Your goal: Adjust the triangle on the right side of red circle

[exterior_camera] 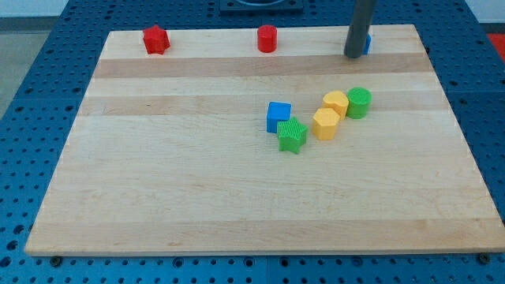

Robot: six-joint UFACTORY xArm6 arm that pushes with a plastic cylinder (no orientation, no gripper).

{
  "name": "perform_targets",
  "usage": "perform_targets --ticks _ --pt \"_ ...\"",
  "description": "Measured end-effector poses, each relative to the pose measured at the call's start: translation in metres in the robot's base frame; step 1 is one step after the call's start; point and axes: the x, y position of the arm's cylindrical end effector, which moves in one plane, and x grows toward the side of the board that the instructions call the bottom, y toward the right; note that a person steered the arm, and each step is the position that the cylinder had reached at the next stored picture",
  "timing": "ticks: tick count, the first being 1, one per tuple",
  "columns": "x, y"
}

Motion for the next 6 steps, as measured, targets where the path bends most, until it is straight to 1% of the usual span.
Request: perform_targets --ticks 1,2,4,6 --pt "0.000 -0.026" --pt "-0.002 -0.033" --pt "-0.027 -0.014" --pt "-0.027 -0.005"
